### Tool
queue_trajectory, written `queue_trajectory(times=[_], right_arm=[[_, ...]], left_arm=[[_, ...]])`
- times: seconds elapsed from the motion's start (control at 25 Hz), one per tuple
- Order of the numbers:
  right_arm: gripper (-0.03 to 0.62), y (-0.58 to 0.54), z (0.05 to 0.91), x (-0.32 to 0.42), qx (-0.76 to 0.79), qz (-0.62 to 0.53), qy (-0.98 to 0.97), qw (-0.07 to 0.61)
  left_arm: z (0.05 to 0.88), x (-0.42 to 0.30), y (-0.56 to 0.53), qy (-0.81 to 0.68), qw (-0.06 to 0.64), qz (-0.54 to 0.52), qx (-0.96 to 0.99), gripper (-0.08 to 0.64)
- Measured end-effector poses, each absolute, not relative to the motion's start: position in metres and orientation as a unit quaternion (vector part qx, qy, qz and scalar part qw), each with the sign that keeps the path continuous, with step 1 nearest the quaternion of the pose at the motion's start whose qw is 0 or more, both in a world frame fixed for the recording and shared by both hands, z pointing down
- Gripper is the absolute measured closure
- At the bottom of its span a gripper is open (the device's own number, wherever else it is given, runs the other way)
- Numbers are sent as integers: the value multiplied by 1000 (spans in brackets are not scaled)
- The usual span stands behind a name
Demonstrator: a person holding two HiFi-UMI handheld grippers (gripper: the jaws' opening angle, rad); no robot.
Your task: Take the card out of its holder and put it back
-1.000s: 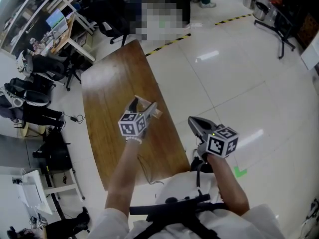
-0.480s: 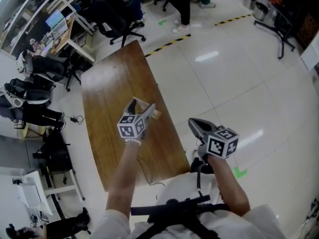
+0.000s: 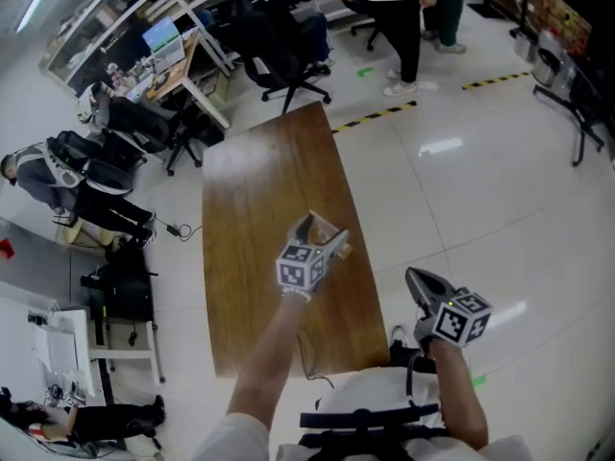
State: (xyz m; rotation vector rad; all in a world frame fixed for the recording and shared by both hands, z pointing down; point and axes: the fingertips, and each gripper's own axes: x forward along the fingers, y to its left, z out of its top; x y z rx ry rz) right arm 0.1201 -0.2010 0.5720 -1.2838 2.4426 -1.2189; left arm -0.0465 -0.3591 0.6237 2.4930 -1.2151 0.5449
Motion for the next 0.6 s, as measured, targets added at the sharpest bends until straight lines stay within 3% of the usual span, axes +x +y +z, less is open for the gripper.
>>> queue_trajectory(times=[0.6], right_arm=[[583,-216,571,96,-412,-403,815,54]], left_arm=[[621,-59,-367,-422,149,191,873,135]])
